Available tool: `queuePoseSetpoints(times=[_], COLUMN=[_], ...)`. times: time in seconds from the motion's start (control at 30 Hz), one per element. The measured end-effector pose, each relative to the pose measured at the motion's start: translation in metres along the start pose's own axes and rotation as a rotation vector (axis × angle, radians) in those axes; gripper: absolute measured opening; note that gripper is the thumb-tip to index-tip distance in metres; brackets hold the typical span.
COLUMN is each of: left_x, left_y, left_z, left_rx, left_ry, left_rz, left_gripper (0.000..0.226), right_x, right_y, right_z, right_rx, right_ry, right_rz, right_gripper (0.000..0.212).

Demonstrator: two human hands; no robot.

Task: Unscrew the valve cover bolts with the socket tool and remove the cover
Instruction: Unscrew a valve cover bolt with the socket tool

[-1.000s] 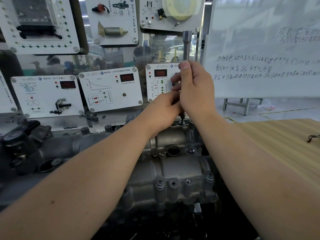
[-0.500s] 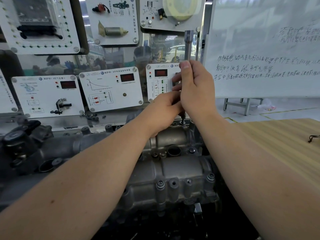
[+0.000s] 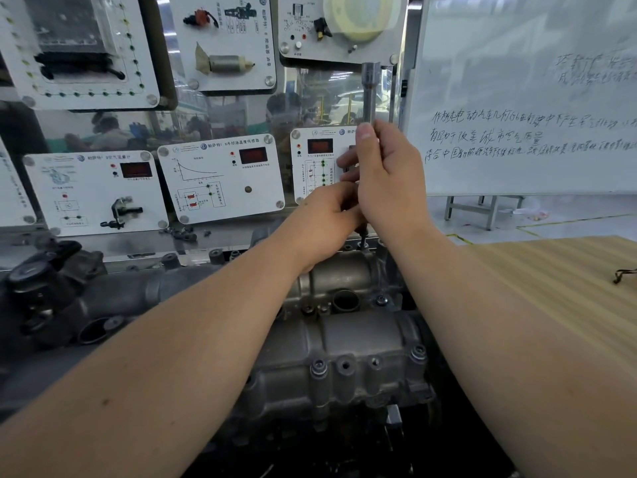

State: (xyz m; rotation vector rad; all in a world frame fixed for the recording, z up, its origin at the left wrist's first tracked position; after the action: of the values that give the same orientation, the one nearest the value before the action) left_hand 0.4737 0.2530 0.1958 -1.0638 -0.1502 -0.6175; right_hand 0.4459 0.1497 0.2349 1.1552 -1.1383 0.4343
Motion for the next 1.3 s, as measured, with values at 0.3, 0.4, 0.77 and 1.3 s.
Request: queuePoseSetpoints(times=[0.3,0.4,0.77,1.3], left_x=[-0.0021,-0.0033,-0.0008,0.0012], left_y=[-0.0012,-0.0027,-0.0004,0.0021], left_z=[-0.0001,-0.0005,0.0002,-0.0001], left_rx=[0.005,-0.017,-0.048,-0.062], left_ry=[-0.021,-0.009,-0.017,-0.008], left_rz=[0.017,0.013,0.011,-0.01], left_gripper=[0.014,0.019,0.019,0.015], right_x=[0.0003,-0.0002,-0.0009,-0.0007], right_y=[0.0014,0.0021,0.0043,0.0015], right_z=[0.0,0.0008,0.0024,0.0003], right_rx=[-0.08,-0.076,-0.052,-0.044], right_ry=[0.013,0.008,-0.01,-0.002], right_rz=[0.009,-0.014,-0.002,-0.02], right_gripper=[0.019,0.025,0.021,0.02])
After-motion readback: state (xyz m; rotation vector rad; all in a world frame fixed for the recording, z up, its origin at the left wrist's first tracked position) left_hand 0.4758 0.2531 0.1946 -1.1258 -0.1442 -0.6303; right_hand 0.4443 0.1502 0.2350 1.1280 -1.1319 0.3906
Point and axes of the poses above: each hand's wrist, its own x-axis towards the middle knuckle, its own z-axis out of the back of the hand, y = z × x, the point moved 5 cm from there along x, towards the middle knuckle, and after that the axes turned 8 degrees about z, right-handed, at the moved point
